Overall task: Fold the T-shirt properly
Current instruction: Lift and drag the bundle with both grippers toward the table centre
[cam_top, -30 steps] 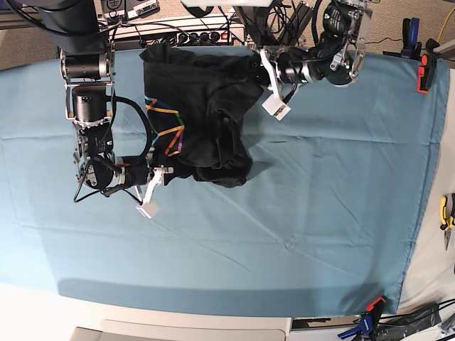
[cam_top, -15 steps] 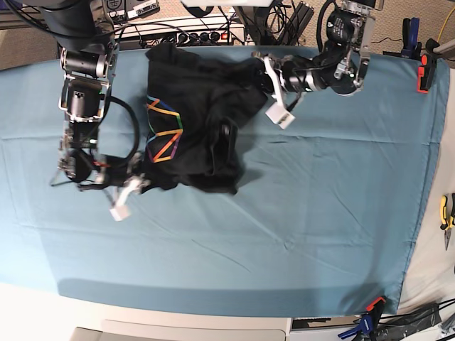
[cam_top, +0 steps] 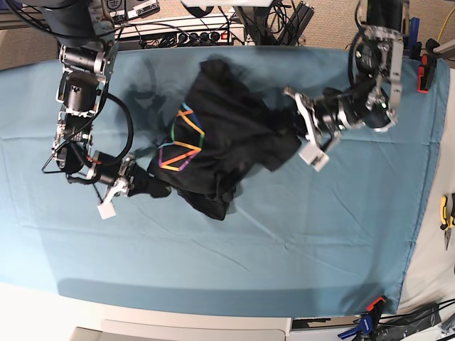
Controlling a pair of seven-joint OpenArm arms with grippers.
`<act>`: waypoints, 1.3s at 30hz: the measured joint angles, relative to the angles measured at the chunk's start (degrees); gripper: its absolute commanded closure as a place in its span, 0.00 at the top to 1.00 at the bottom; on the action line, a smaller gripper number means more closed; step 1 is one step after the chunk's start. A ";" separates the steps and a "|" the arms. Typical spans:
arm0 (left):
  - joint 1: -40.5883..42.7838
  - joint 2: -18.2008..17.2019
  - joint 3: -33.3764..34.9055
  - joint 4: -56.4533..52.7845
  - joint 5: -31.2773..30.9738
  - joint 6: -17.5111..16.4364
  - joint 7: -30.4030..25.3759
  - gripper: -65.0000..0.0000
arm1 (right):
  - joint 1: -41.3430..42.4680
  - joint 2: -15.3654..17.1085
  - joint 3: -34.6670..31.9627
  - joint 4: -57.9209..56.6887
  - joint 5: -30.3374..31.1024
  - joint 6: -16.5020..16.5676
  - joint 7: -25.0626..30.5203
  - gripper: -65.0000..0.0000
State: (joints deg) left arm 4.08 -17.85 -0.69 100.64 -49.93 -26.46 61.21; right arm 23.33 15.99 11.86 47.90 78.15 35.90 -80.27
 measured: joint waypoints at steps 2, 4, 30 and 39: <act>-1.88 -0.94 0.13 0.00 0.44 -0.02 -0.46 0.00 | -1.44 -0.02 -1.95 0.07 0.98 0.68 -0.04 0.00; -3.80 -1.86 0.17 0.00 0.42 -0.09 -0.50 0.00 | -2.47 0.17 -3.06 0.26 2.49 1.01 0.87 0.00; -10.78 -5.86 0.24 -0.59 1.42 -0.09 -1.95 0.00 | -26.84 -9.18 -3.65 39.80 2.25 2.97 -0.70 0.00; -10.78 -5.79 0.24 -0.59 2.12 -0.09 -1.75 0.00 | -27.67 -9.18 -3.13 41.09 -6.45 2.97 -0.61 0.00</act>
State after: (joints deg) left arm -6.70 -23.64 -0.45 100.05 -47.81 -26.55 59.46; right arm -4.34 6.81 8.73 88.99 71.70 38.87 -80.88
